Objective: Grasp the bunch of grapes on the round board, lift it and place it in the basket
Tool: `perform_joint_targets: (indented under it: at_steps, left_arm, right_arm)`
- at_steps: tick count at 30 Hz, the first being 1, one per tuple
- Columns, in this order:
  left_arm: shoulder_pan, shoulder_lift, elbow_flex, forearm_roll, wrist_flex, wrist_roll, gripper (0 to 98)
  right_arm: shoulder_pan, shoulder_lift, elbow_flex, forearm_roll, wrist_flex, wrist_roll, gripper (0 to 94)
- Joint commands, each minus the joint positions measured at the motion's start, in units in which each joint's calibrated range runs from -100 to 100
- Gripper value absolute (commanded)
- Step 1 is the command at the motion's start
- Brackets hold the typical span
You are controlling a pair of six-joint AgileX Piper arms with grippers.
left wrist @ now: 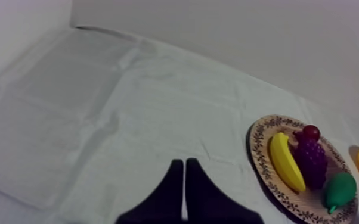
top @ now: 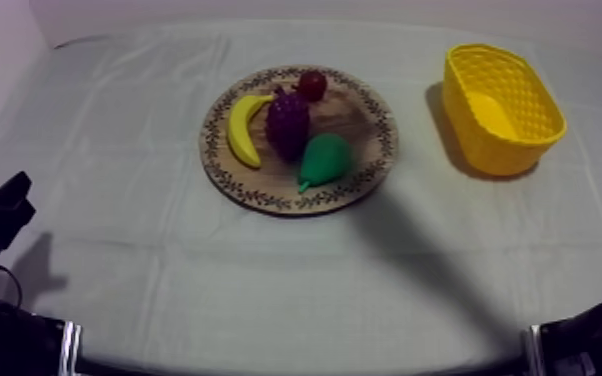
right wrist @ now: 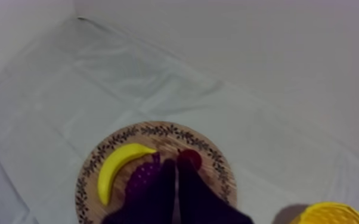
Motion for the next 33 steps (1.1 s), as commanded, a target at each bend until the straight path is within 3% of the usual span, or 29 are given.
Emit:
perform_joint_targets:
  at_steps: [1,8,19,28,33]
  left_arm:
    - [-0.02,0.00,-0.03,0.01,0.01,-0.01,0.1]
    - [-0.02,0.00,-0.03,0.01,0.01,0.00,0.1]
    - [-0.02,0.00,-0.03,0.01,0.01,0.01,0.1]
    - [-0.02,0.00,-0.03,0.01,0.01,0.01,0.1]
    - [-0.02,0.00,-0.03,0.01,0.01,0.01,0.1]
  right_arm:
    - [-0.47,2.28,-3.57,0.79,1.03,-1.34,0.7]
    - [-2.69,8.83,-12.23,3.94,6.81,-5.43,0.7]
    - [-4.58,18.63,-25.90,6.11,18.43,-11.83,0.7]
    - [-4.93,25.44,-33.83,6.22,30.54,-17.12,0.7]
    - [-5.51,27.28,-31.90,5.57,32.41,-18.59,0.7]
